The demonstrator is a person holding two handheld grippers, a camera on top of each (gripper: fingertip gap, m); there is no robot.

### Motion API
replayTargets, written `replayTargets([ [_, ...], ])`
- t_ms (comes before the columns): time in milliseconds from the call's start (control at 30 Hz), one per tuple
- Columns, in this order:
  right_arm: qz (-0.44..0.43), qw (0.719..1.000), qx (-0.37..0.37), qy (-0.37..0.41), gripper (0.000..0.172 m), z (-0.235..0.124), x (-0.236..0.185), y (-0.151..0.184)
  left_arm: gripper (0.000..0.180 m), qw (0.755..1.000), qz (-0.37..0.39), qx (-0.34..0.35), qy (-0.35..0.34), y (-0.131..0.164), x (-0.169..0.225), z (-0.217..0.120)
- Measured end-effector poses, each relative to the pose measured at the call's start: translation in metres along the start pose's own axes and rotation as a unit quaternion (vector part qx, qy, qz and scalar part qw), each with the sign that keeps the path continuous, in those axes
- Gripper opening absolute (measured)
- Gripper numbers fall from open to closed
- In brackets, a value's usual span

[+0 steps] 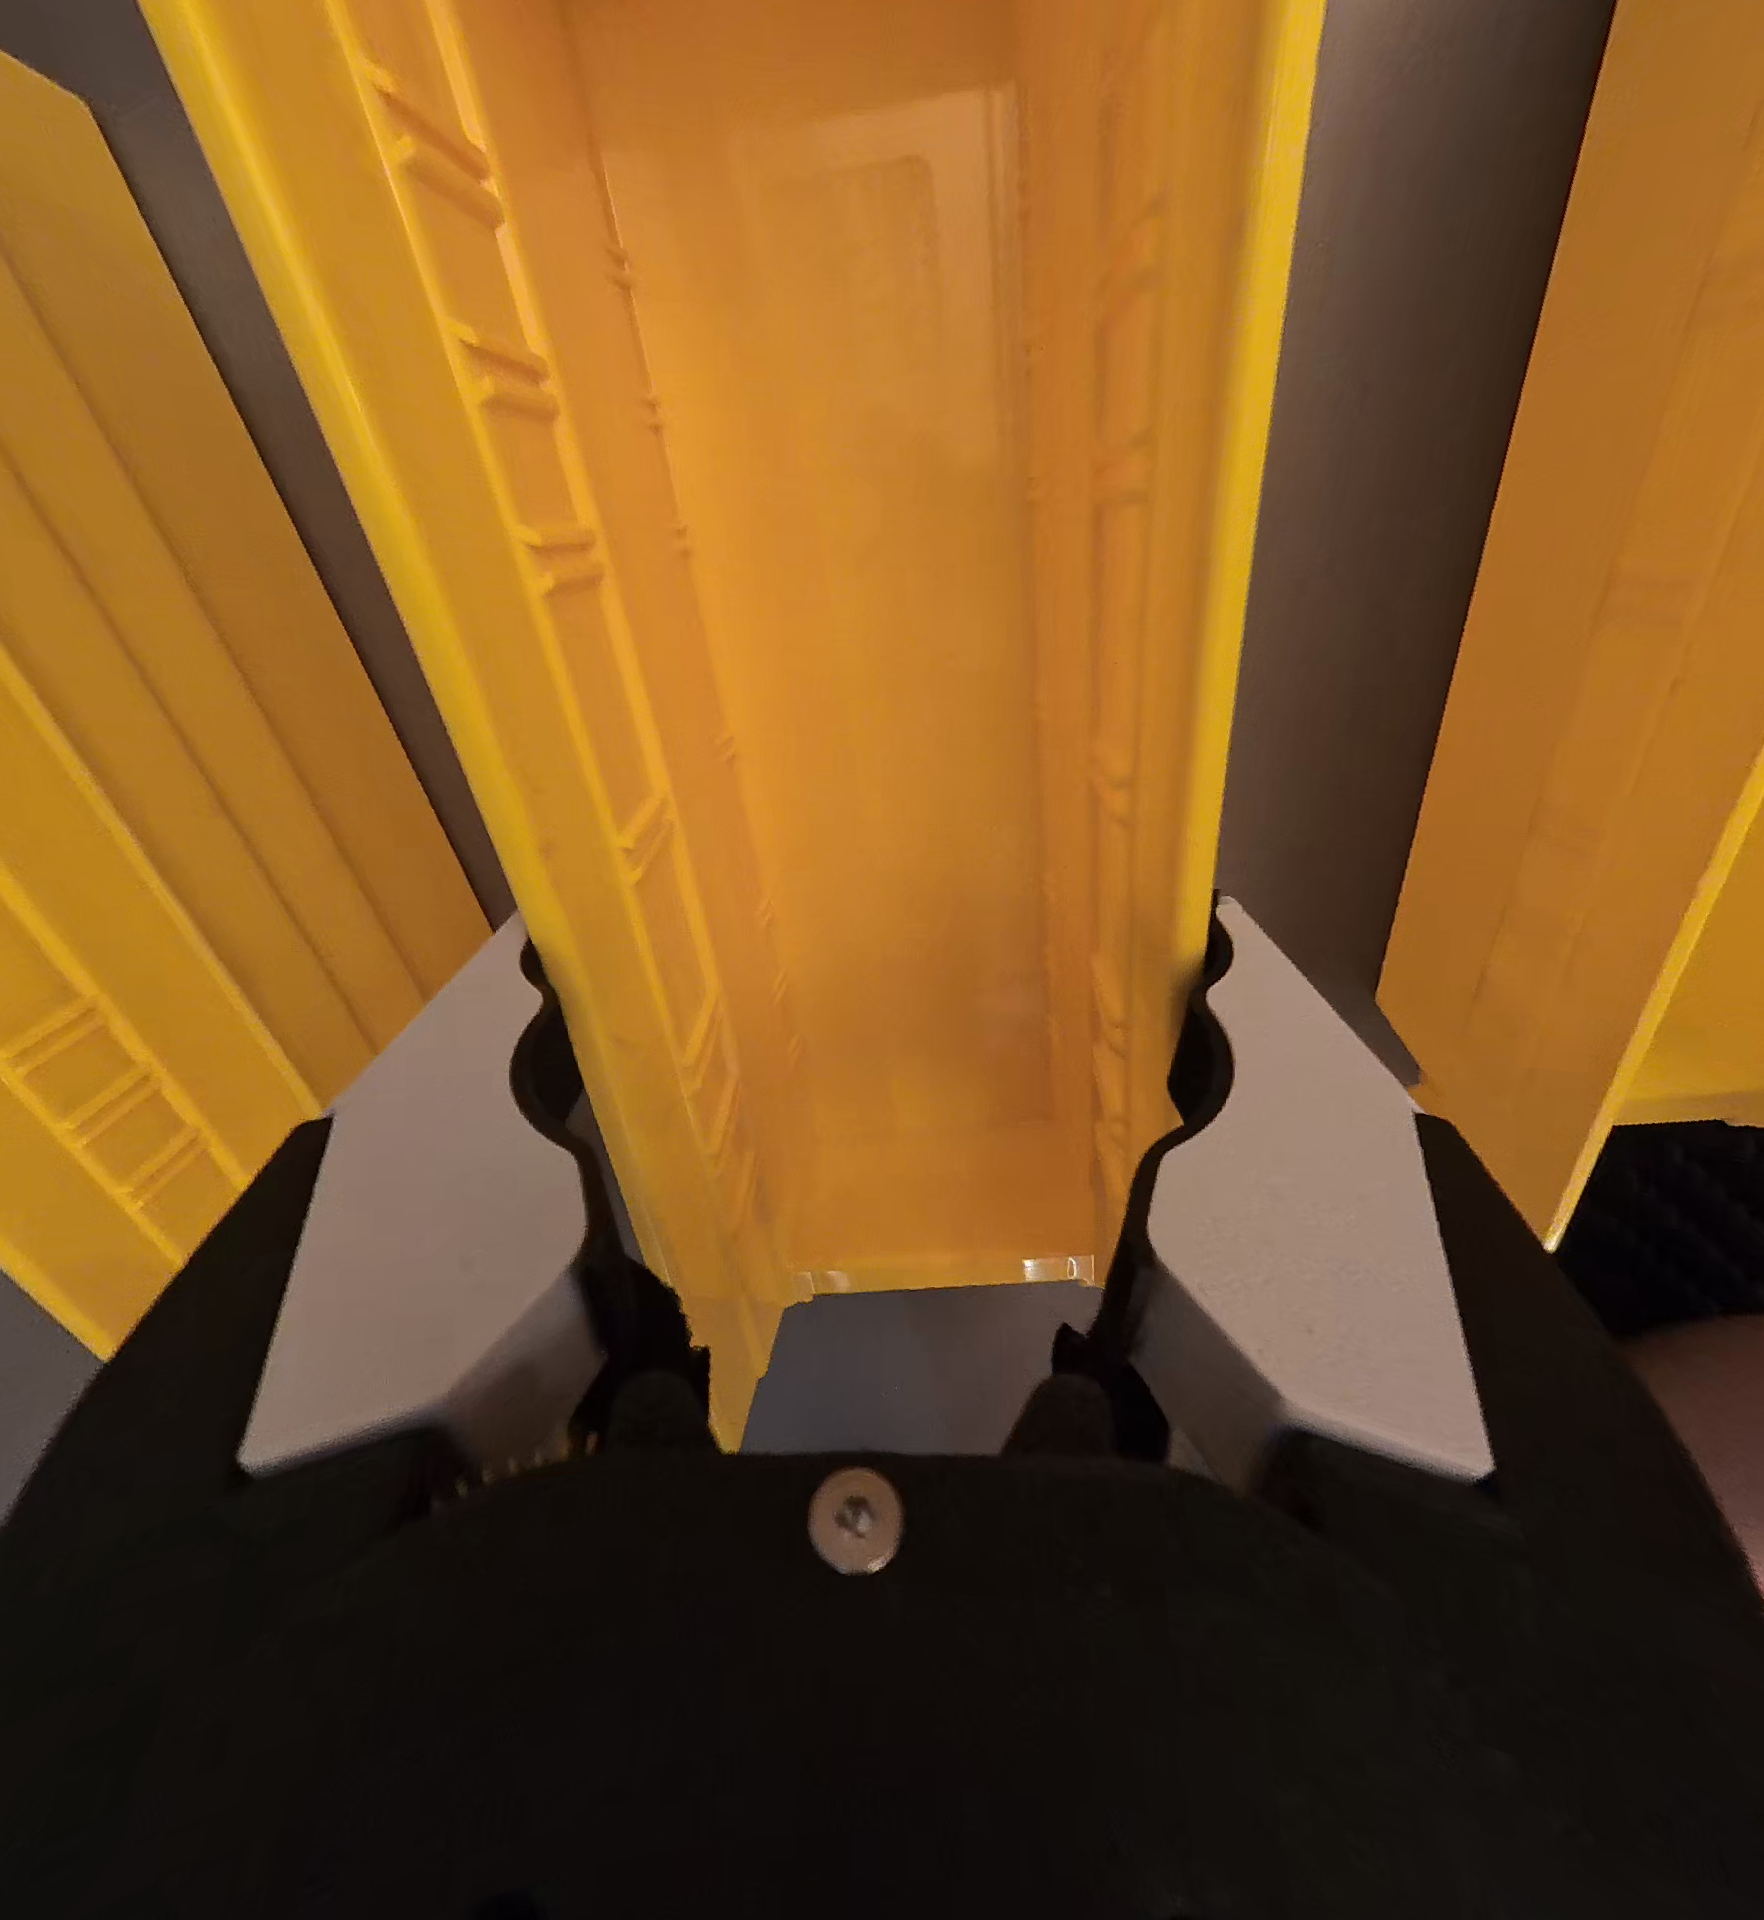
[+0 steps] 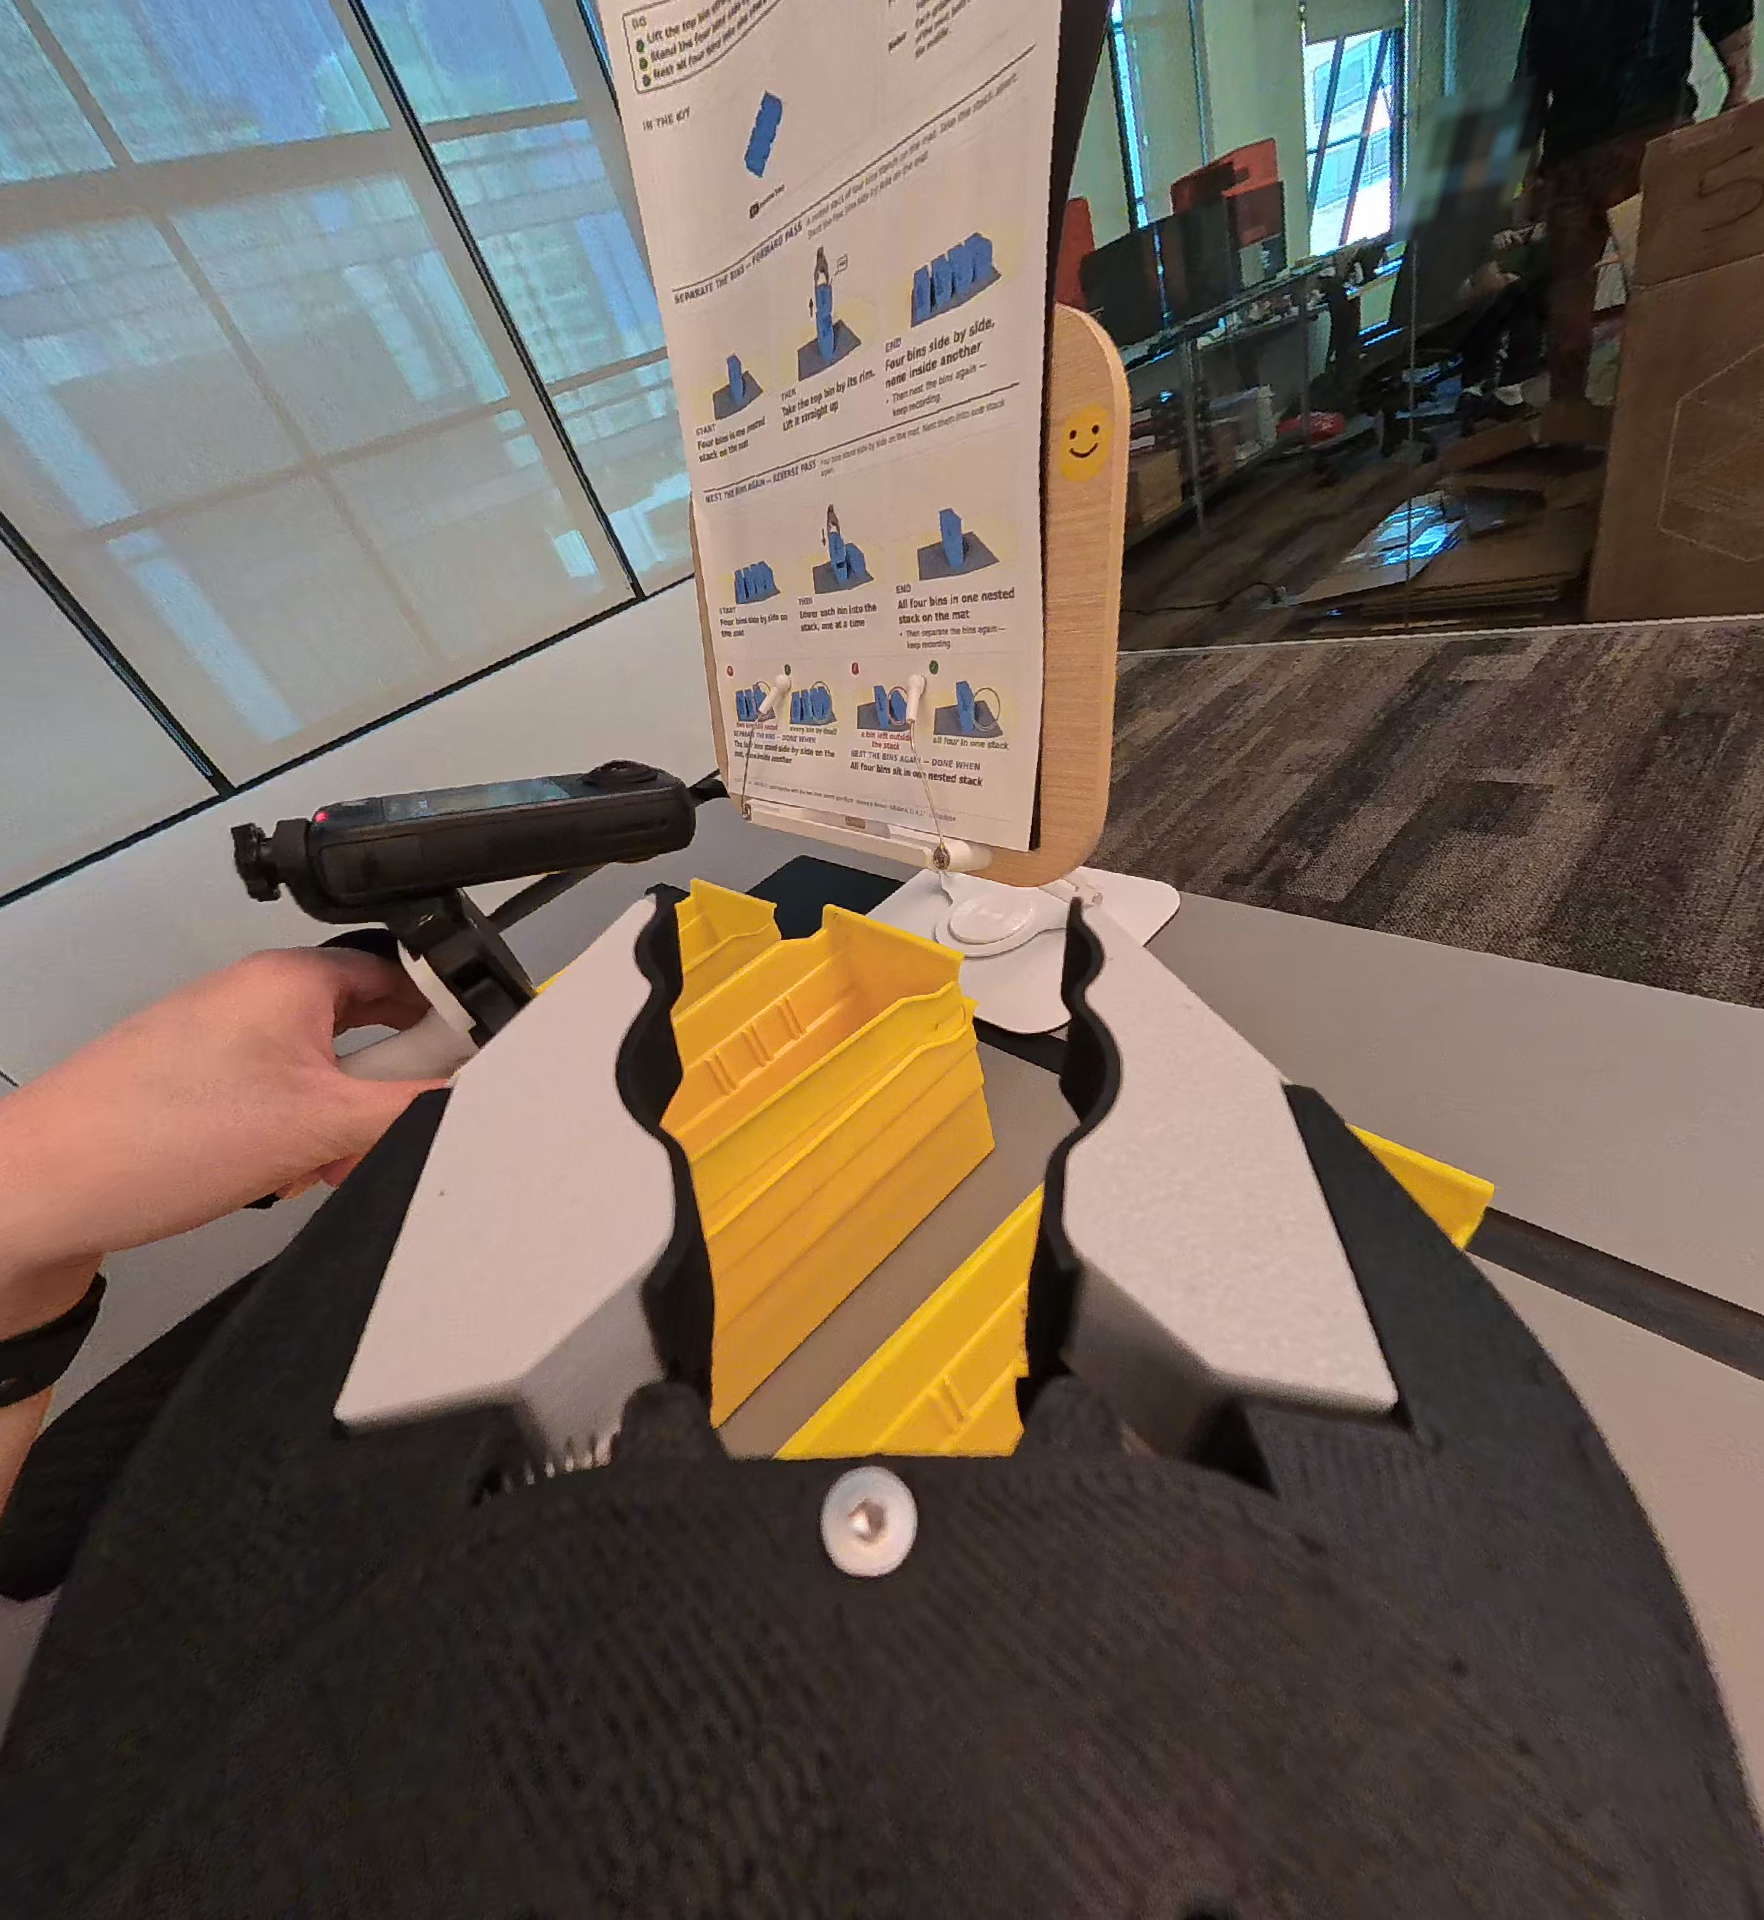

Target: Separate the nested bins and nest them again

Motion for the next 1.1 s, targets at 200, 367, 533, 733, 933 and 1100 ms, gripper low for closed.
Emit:
replayTargets([
  [200,0.002,1.0,0.002,-0.001,0.074,-0.001,0.001,-0.001,0.118,1.0,0.001,-0.001,-0.001,0.0,0.0,-0.003],
  [367,0.002,1.0,0.001,-0.001,0.074,-0.001,0.001,0.0,0.118,1.0,0.001,0.008,-0.001,-0.002,0.0,-0.01],
  [533,0.002,1.0,-0.001,0.001,0.074,0.0,0.002,0.001,0.119,1.0,0.007,0.023,-0.001,-0.004,0.001,-0.028],
  [733,0.002,1.0,-0.004,0.002,0.074,0.001,0.003,0.002,0.118,0.999,0.031,0.021,0.011,-0.001,0.004,-0.047],
  [933,0.002,1.0,-0.012,0.004,0.074,0.004,0.004,0.006,0.118,0.999,0.042,0.006,0.008,0.002,0.006,-0.053],
  [1100,-0.002,1.0,-0.016,0.004,0.074,0.006,0.002,0.008,0.118,0.999,0.049,-0.018,0.0,0.0,0.008,-0.058],
])
Point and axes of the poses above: each gripper's, where its closed fingertips meet, z out along the fingers, y out of its underside, x = y × z across the jaws, the point moved 2 cm from there along -z, back along the fingers, and after that the axes turned 2 degrees about -z, right-handed, at the moved point
